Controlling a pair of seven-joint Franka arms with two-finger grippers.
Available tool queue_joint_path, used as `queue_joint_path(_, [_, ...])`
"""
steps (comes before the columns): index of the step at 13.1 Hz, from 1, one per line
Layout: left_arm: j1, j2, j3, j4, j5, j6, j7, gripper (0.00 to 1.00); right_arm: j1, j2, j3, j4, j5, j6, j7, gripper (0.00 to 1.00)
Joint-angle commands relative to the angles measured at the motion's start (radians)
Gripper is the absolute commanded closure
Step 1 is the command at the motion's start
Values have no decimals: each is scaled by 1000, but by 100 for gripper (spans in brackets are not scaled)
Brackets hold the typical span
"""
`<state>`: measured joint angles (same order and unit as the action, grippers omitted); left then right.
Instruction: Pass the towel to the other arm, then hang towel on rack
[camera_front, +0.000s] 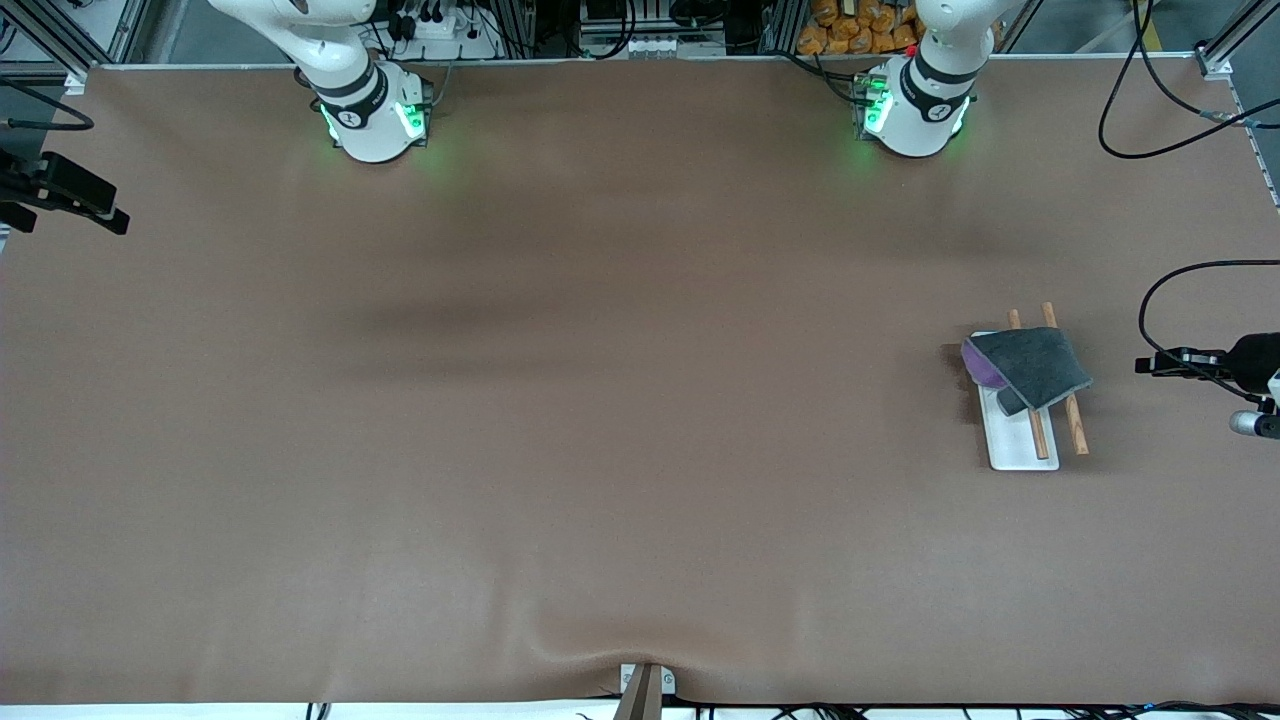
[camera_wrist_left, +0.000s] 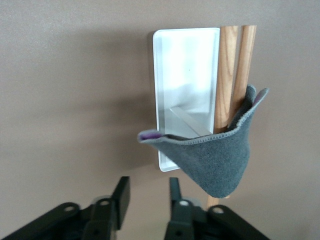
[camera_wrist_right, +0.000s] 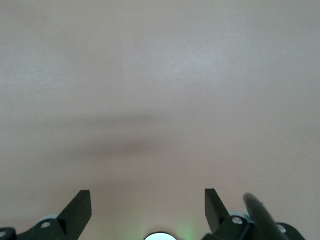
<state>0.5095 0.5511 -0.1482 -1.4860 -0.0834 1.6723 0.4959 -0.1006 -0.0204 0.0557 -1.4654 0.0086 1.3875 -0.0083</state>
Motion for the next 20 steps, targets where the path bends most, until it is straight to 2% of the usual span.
queue_joint_path(1, [4,-3,-10,12,19,9,7,42,7,5,0,19,10,-16,7,0])
queue_joint_path(3, [0,-31,-20,12,20,6,3,39,10,7,1,19,10,-15,8,0])
queue_joint_path(4, [0,-39,-22,12,19,3,3,25,18,7,1,19,10,-13,10,0])
queue_joint_path(5, [1,-45,-27,12,19,0,6,0,19,5,1,19,10,-15,11,0])
queue_joint_path(10, [-2,-147,-63,12,16,-90,-55,0,18,0,1,28,10,-16,8,0])
queue_joint_path(16, [0,-325,-260,10,25,-227,-517,0,18,-1,0,26,8,-25,10,0])
queue_joint_path(18, [1,-356,-304,9,27,-232,-551,0,19,-1,1,26,10,-25,13,0])
queue_joint_path(19, [-3,-364,-323,12,84,-232,-539,0,22,-1,1,26,10,-25,17,0])
queue_joint_path(20, [-15,-362,-373,27,181,-232,-539,0,21,-1,1,25,10,-27,17,0])
